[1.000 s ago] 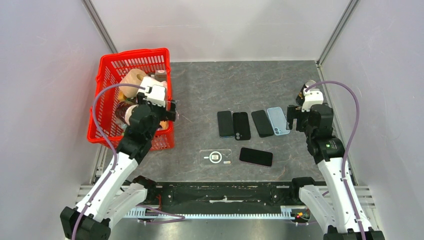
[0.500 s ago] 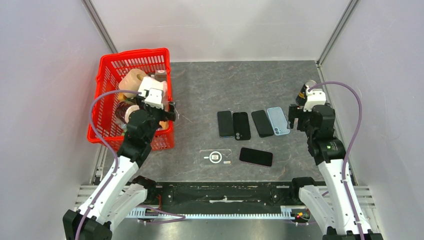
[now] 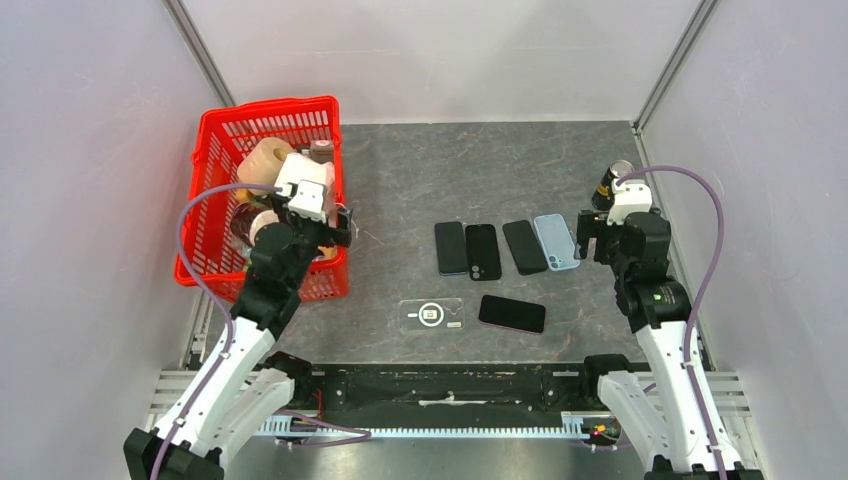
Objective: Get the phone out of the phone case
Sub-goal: Reset both arms
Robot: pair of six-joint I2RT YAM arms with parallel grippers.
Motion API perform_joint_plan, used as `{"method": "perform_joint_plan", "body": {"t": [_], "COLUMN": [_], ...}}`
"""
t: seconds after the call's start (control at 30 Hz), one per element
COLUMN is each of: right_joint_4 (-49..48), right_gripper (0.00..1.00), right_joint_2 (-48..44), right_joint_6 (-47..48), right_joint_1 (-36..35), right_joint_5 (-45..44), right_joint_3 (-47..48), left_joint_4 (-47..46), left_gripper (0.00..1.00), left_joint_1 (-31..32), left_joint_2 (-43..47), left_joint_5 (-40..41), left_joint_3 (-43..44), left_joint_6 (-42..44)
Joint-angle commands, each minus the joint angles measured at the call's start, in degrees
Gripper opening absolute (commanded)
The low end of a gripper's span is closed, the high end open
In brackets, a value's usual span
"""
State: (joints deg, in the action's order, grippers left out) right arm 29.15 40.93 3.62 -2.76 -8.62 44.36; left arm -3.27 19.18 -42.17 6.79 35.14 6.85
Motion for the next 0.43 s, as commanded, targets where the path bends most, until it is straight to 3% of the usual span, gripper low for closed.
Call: {"method": "perform_joint_plan", "body": {"t": [0.0, 0.4], "right_joint_4": [-2.4, -2.3], "right_gripper": [0.97, 0.97], "right_joint_2": [-0.9, -0.7], "right_joint_6": [0.3, 0.4], "right_joint_1": [0.3, 0.4], "right_joint_5": [0.9, 1.7], "right_joint_3": [-0.4, -0.4], "left_joint_4": [0.7, 1.5], "left_gripper": [1.00, 1.00], "left_joint_1": [-0.3, -0.3], "left_joint_2": [0.9, 0.8], "left_joint_5": [-1.9, -3.1], "left_joint_3": [0.3, 0.5], "left_joint_6": [0.1, -0.3]}}
